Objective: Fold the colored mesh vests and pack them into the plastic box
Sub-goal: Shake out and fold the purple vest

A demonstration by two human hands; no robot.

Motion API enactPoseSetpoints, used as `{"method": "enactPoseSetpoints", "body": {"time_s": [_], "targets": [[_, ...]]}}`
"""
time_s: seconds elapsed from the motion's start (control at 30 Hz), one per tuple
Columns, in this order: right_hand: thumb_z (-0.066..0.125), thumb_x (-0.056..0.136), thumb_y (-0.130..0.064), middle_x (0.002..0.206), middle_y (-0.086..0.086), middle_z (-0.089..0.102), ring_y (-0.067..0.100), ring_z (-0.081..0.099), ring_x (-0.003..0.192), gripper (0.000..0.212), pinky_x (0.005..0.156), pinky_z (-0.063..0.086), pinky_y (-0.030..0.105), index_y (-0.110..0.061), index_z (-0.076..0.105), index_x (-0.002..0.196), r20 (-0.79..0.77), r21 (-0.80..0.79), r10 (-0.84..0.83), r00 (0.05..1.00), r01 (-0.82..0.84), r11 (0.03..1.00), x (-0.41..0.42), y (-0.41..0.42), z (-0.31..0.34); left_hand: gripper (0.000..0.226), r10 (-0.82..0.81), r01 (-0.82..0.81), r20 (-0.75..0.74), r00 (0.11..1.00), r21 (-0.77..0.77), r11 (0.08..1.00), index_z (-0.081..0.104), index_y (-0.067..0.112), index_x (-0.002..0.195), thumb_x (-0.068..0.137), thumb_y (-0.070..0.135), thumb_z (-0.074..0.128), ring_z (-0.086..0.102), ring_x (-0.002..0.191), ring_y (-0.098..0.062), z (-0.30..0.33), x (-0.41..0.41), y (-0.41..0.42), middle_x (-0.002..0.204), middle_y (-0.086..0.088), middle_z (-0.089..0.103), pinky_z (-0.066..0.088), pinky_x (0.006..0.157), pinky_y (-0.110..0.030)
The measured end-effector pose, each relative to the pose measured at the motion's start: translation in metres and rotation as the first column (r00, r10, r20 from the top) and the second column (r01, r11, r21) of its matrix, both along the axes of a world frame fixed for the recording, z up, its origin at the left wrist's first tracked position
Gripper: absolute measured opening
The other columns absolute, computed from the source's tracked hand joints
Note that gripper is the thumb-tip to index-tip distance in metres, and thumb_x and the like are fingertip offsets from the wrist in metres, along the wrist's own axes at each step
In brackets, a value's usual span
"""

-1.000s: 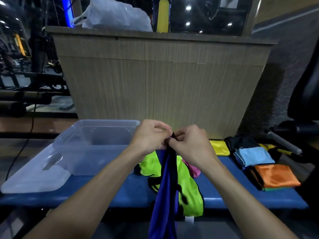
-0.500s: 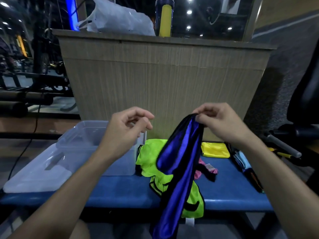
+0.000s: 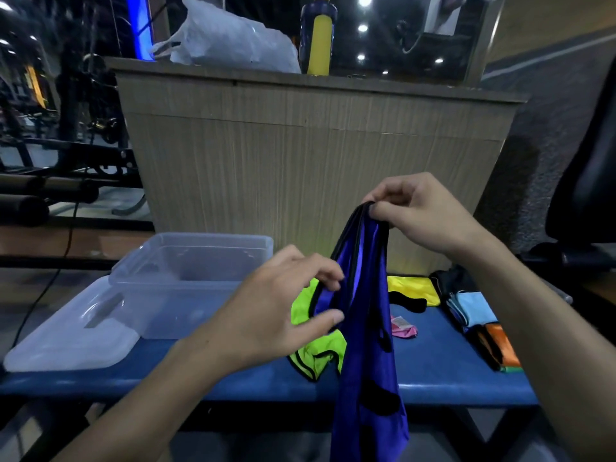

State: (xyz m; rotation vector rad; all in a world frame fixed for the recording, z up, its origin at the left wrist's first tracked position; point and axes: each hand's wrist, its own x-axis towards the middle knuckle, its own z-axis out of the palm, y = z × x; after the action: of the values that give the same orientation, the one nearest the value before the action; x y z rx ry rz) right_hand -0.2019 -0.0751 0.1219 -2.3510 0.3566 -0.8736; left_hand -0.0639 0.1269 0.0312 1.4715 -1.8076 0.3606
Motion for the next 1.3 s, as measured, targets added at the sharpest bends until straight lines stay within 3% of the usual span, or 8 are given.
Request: {"method": "enactPoseSetpoints", "body": {"time_s": [0.17, 0.33, 0.43, 0.63, 0.77, 0.87, 1.0, 1.3], "targets": [[0.064, 0.091, -0.003, 0.086, 0.014, 0.076, 0.036, 0.071, 0.089, 0.014, 0.087, 0.056, 0.049, -0.01, 0.076, 0.09, 0.006, 0.005, 0.038, 0.999, -0.038, 0.999, -0.002, -0.002, 0.002, 0.042, 0.047, -0.041, -0.046, 0.998, 0.126, 0.991, 0.054, 0.035, 0.123, 0.09, 0.057, 0.064, 0.054, 0.111, -0.005, -0.019, 0.016, 0.001, 0.104, 0.027, 0.06, 0.051, 0.092, -0.033], [0.063, 0.095, 0.003, 0.093, 0.021, 0.075, 0.018, 0.068, 0.082, 0.014, 0.081, 0.056, 0.032, -0.004, 0.075, 0.096, -0.013, 0.081, 0.128, 0.992, -0.126, 0.989, -0.014, -0.027, 0.003, 0.022, 0.197, -0.197, 0.044, 0.979, -0.019, 0.98, 0.066, 0.03, 0.1, 0.092, 0.048, 0.058, 0.054, 0.088, -0.007, -0.006, 0.042, 0.004, 0.088, 0.021, 0.052, 0.053, 0.075, -0.037], [0.067, 0.093, -0.002, 0.093, 0.013, 0.076, 0.013, 0.069, 0.086, 0.012, 0.082, 0.056, 0.023, -0.003, 0.074, 0.102, -0.029, 0.21, 0.195, 0.98, -0.184, 0.96, -0.021, -0.049, -0.009, 0.017, 0.221, -0.22, 0.049, 0.974, -0.015, 0.975, 0.066, 0.034, 0.099, 0.096, 0.046, 0.053, 0.052, 0.088, -0.001, 0.047, 0.054, 0.007, 0.088, 0.016, 0.053, 0.046, 0.077, -0.027], [0.06, 0.091, -0.005, 0.106, 0.016, 0.07, 0.024, 0.065, 0.094, 0.025, 0.091, 0.058, 0.03, -0.005, 0.072, 0.113, 0.064, 0.632, 0.302, 0.951, -0.273, 0.725, -0.024, -0.064, -0.046, 0.011, 0.048, -0.118, 0.197, 0.979, 0.361, 0.925, 0.068, 0.032, 0.092, 0.1, 0.034, 0.06, 0.058, 0.075, 0.006, 0.141, 0.036, 0.003, 0.082, 0.024, 0.066, 0.038, 0.064, -0.007], [0.054, 0.099, -0.009, 0.11, 0.021, 0.054, 0.027, 0.053, 0.091, 0.031, 0.089, 0.052, 0.039, -0.006, 0.066, 0.128, 0.117, 0.736, 0.269, 0.956, -0.265, 0.623, -0.022, -0.064, -0.063, 0.012, 0.19, -0.258, 0.287, 0.939, 0.223, 0.94, 0.066, 0.038, 0.092, 0.1, 0.039, 0.057, 0.055, 0.076, 0.014, 0.138, 0.033, -0.009, 0.076, 0.025, 0.06, 0.035, 0.06, -0.009], [0.05, 0.102, -0.005, 0.101, 0.011, 0.068, 0.021, 0.064, 0.086, 0.025, 0.084, 0.051, 0.04, -0.009, 0.067, 0.12, 0.057, 0.693, 0.192, 0.98, -0.177, 0.699, -0.022, -0.056, -0.063, 0.016, 0.315, -0.386, 0.372, 0.873, 0.132, 0.913, 0.068, 0.033, 0.108, 0.101, 0.039, 0.055, 0.055, 0.076, 0.005, 0.127, 0.032, -0.017, 0.078, 0.027, 0.054, 0.037, 0.064, -0.019], [0.051, 0.102, -0.003, 0.092, 0.002, 0.067, 0.011, 0.06, 0.075, 0.022, 0.069, 0.047, 0.029, -0.016, 0.069, 0.108, 0.039, 0.503, 0.067, 0.997, -0.078, 0.861, -0.028, -0.051, -0.042, 0.037, 0.414, -0.555, 0.516, 0.75, 0.149, 0.819, 0.055, 0.034, 0.136, 0.102, 0.046, 0.051, 0.063, 0.11, -0.028, 0.108, 0.033, -0.023, 0.112, 0.006, 0.07, 0.046, 0.077, -0.038], [0.064, 0.1, -0.012, 0.095, 0.005, 0.073, 0.011, 0.06, 0.082, 0.017, 0.07, 0.047, 0.026, -0.017, 0.072, 0.114, -0.05, 0.174, 0.067, 0.997, -0.057, 0.983, -0.042, -0.058, -0.01, 0.024, 0.46, -0.664, 0.61, 0.645, 0.15, 0.733, 0.061, 0.027, 0.112, 0.102, 0.043, 0.046, 0.062, 0.103, -0.035, 0.084, 0.041, -0.039, 0.104, -0.007, 0.066, 0.041, 0.069, -0.037]]}}
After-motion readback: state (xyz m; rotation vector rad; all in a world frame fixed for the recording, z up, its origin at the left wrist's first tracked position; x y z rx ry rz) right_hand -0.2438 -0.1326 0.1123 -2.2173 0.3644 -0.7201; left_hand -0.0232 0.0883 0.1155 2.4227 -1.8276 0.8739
